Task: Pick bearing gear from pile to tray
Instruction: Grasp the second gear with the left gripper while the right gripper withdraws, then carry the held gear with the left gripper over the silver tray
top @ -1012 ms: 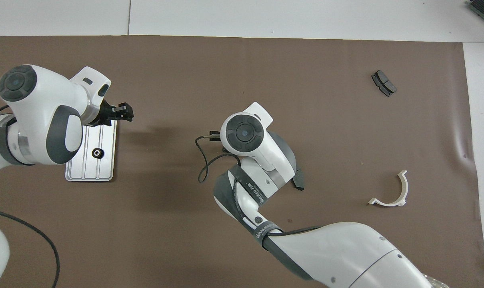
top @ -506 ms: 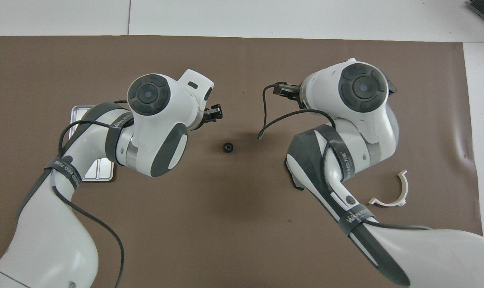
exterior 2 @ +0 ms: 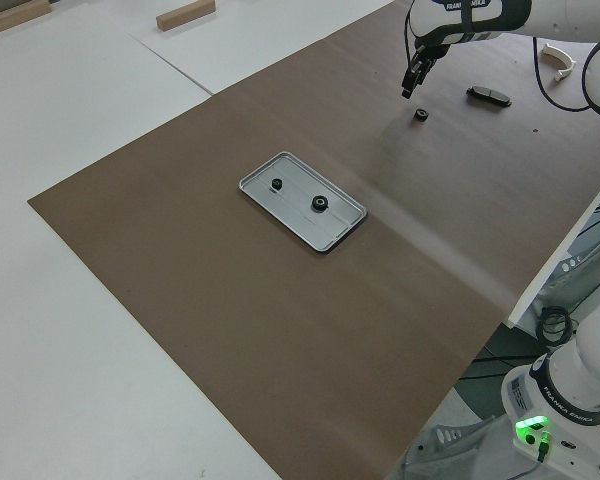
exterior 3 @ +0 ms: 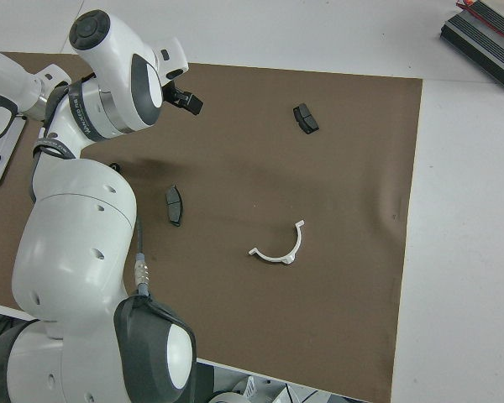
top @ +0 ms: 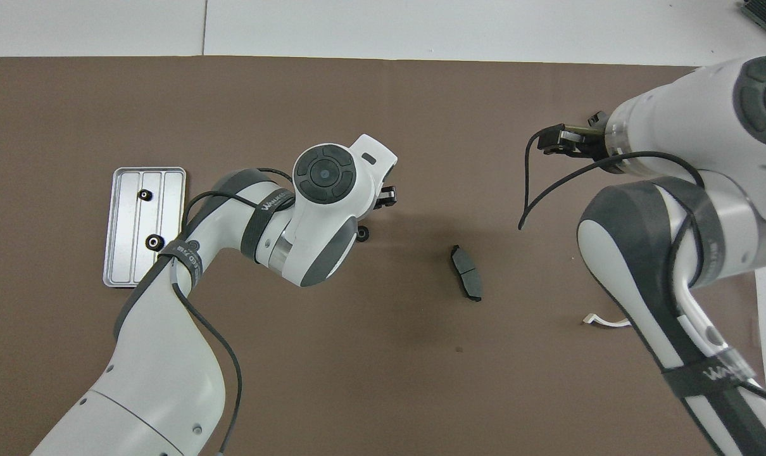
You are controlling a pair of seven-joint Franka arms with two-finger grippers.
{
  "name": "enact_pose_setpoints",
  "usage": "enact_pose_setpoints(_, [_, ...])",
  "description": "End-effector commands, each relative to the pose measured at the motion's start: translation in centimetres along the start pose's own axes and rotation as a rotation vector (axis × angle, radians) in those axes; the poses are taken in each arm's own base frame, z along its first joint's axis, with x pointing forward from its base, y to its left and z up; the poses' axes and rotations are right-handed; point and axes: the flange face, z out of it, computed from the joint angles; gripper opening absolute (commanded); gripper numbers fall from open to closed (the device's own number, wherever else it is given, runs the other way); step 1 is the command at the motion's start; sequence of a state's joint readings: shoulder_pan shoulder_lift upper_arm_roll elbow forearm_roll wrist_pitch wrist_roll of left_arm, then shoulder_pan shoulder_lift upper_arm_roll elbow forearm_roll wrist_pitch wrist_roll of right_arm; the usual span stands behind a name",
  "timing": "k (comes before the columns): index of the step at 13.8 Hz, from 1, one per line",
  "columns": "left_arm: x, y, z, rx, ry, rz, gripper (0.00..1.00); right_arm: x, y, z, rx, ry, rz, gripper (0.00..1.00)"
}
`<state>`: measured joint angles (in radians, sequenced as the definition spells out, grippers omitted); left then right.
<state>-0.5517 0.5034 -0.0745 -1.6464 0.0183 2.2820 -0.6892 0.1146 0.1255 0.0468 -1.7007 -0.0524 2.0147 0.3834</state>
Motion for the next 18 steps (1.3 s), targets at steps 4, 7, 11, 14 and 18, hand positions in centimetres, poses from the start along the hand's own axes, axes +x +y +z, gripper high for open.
enact_pose_setpoints(4, [-3.4,-0.5,2.8,0.037,0.008,0.045,0.65,-2.1,4.1,-5.4,0.012,-0.08,-0.072,1.0])
enact_pose_setpoints(7, [-4.2,-0.6,3.1,0.048,0.0,0.055,0.64,-1.8,4.6,-8.6,0.042,-0.138,-0.054,1.0])
enact_pose_setpoints(11, [-4.8,-0.5,3.2,0.051,-0.006,0.063,0.59,-1.4,5.0,-9.7,-0.002,-0.152,-0.156,1.0])
enact_pose_setpoints(14, [-4.8,-0.6,3.3,0.053,-0.007,0.065,0.54,-2.9,5.3,-9.8,-0.014,-0.177,-0.162,1.0])
enact_pose_setpoints(18, [-4.8,-0.8,3.4,0.056,-0.009,0.072,0.43,-3.0,6.1,-9.4,-0.019,-0.156,-0.157,1.0])
